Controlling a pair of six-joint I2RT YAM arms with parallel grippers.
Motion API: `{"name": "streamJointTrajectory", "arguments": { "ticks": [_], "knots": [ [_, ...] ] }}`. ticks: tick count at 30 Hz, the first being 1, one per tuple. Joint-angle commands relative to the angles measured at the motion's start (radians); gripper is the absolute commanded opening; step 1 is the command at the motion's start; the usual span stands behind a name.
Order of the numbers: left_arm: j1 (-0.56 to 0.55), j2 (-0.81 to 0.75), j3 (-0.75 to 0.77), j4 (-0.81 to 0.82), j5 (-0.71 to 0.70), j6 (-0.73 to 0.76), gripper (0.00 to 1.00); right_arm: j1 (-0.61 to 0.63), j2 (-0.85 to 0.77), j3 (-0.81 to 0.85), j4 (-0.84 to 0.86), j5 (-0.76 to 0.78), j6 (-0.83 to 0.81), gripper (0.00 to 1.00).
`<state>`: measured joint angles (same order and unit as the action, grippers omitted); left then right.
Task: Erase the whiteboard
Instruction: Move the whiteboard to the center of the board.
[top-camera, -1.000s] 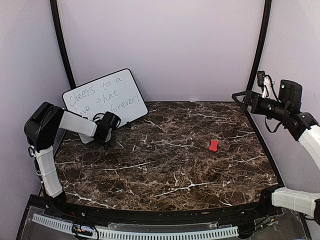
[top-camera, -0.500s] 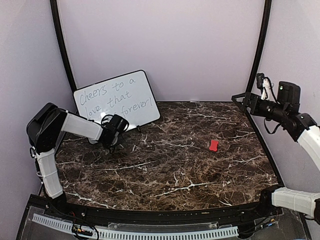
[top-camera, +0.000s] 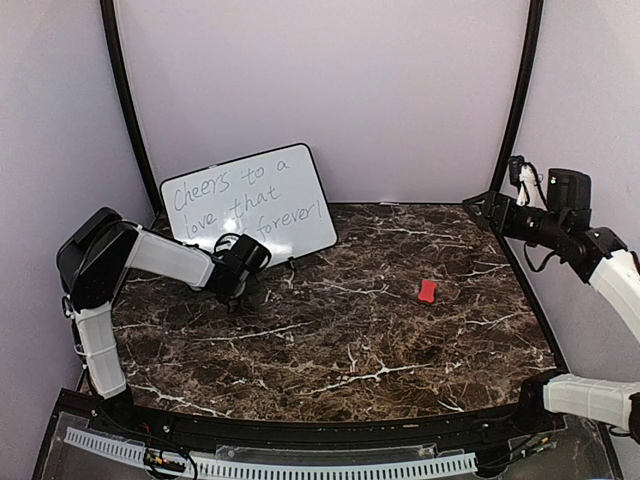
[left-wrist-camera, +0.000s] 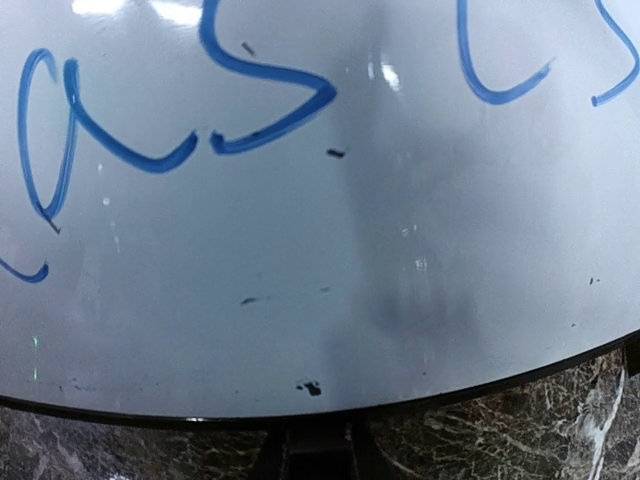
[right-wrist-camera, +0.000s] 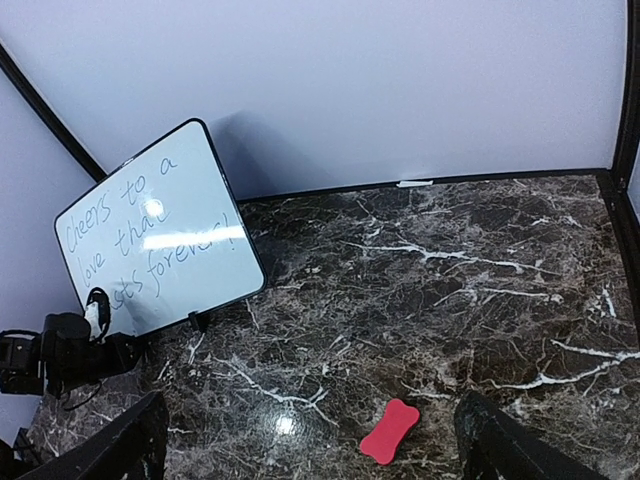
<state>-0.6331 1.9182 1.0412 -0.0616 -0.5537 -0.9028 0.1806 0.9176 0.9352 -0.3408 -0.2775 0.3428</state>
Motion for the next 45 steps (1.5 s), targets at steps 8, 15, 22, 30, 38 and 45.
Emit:
{"name": "streamJointTrajectory", "arguments": {
  "ticks": [8,15,22,30,38,45],
  "knots": [
    [-0.122,0.014,0.061,-0.07,0.067,-0.09,0.0,0.067,0.049,-0.067,0.014,0.139,0.01,0.97],
    [-0.179,0.037,0.109,-0.126,0.067,-0.155,0.0,0.147,0.105,-0.1,0.016,0.271,0.009,0.99],
    [-0.212,0.079,0.165,-0.191,0.07,-0.221,0.0,0.218,0.155,-0.132,0.028,0.453,0.063,0.98],
    [-0.258,0.106,0.192,-0.208,0.095,-0.272,0.0,0.273,0.131,-0.185,0.059,0.662,0.206,0.99],
    [-0.302,0.132,0.231,-0.22,0.117,-0.279,0.0,0.284,0.176,-0.161,0.0,0.684,0.198,0.99],
    [-0.322,0.144,0.233,-0.214,0.135,-0.3,0.08,0.285,0.245,-0.177,0.028,0.592,0.236,0.99]
  ]
}}
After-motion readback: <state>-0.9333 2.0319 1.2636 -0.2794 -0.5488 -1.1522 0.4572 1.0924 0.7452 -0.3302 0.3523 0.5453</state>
